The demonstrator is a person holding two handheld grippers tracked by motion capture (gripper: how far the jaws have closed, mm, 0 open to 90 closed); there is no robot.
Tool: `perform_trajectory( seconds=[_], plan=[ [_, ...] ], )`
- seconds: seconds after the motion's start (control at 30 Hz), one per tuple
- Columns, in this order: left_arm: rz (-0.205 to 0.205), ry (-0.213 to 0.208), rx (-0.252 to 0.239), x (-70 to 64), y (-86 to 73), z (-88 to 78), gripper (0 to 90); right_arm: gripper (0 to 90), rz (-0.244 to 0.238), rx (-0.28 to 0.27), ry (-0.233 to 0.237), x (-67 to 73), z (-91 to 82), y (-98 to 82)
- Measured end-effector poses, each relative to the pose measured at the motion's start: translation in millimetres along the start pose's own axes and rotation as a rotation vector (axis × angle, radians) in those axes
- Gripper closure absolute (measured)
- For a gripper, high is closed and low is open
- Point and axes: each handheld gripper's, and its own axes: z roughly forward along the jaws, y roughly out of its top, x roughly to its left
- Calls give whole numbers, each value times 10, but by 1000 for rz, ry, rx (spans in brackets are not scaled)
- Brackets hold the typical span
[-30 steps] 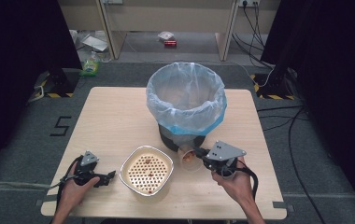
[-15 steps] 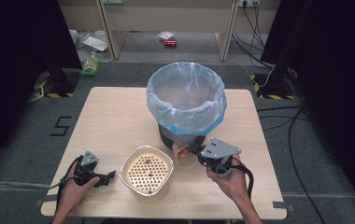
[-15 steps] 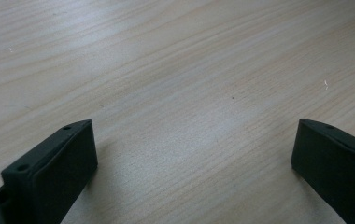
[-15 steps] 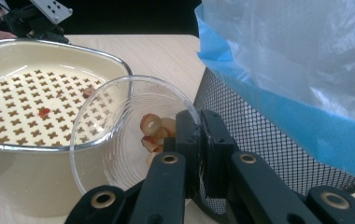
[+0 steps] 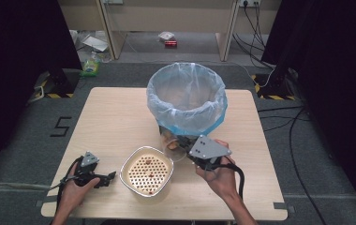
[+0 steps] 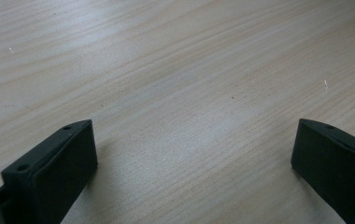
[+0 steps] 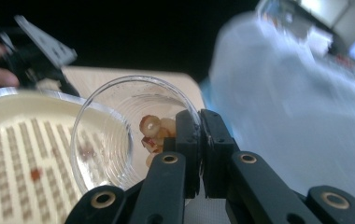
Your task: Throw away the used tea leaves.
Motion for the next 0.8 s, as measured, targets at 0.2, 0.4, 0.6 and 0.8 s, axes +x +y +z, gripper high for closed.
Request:
perform_trajectory(
  seconds=[0.2,0.4,0.6,0.8],
  plan=[
    [0,0,0,-1,-1,0,0,874,-93,-139,9,121,180,76],
    [0,0,-1,0,-1,0,0,875,-287,-189,-80,276,330,78],
    [0,0,0,0,-1,0,0,875,-464,-226,-139,397,384,84],
    [0,-1,-2,0,-1,0,0,875,-707,-270,-208,626,399,13]
  ],
)
